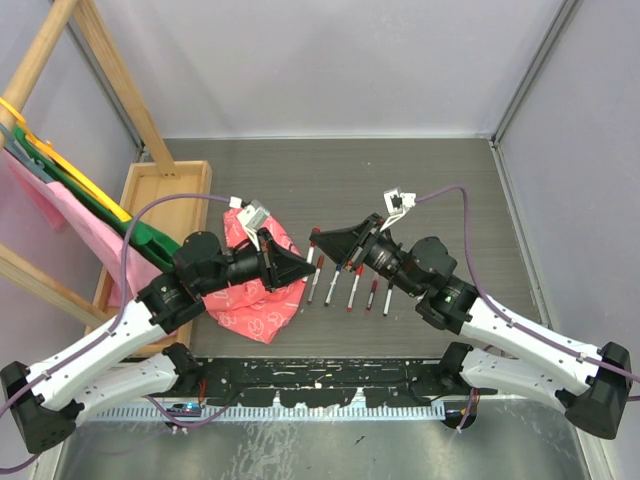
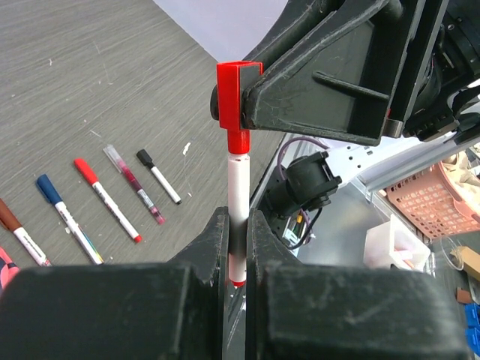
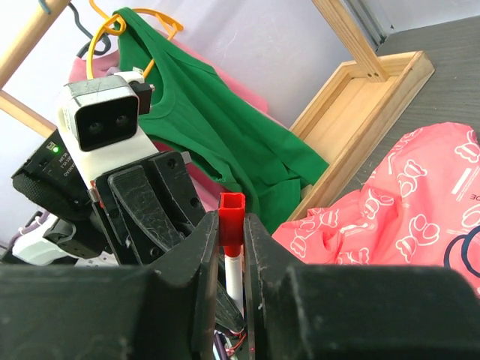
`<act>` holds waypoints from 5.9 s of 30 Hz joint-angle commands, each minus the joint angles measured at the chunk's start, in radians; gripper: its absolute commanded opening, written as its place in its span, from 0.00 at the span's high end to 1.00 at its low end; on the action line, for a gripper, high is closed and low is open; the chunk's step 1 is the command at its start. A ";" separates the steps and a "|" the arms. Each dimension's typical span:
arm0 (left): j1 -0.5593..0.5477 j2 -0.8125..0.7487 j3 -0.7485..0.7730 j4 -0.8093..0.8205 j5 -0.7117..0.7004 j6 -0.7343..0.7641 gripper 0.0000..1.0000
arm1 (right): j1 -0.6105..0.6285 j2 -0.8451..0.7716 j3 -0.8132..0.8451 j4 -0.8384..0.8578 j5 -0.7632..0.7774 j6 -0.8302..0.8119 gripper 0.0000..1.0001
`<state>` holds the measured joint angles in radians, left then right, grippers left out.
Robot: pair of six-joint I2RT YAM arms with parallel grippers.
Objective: Insert the pens into the pen caps
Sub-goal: Insert the pen cap onto the pen, then press the pen cap onto the pen, then place the pen at the center of the board.
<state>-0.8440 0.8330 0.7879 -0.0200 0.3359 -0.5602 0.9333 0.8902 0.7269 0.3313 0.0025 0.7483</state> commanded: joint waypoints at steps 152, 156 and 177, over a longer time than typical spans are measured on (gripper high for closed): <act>-0.014 0.084 0.213 0.025 0.132 0.122 1.00 | 0.480 -0.157 0.252 -0.465 0.651 -0.238 0.53; -0.014 0.074 0.193 0.031 0.130 0.116 1.00 | 0.479 -0.186 0.215 -0.471 0.646 -0.208 0.53; -0.014 0.054 0.157 0.066 0.149 0.088 1.00 | 0.365 -0.043 0.253 -0.385 0.512 -0.142 0.60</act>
<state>-0.8505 0.9180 0.9436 -0.0380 0.4576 -0.4603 1.3293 0.8619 0.9466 -0.1368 0.5392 0.5869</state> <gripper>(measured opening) 0.044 0.401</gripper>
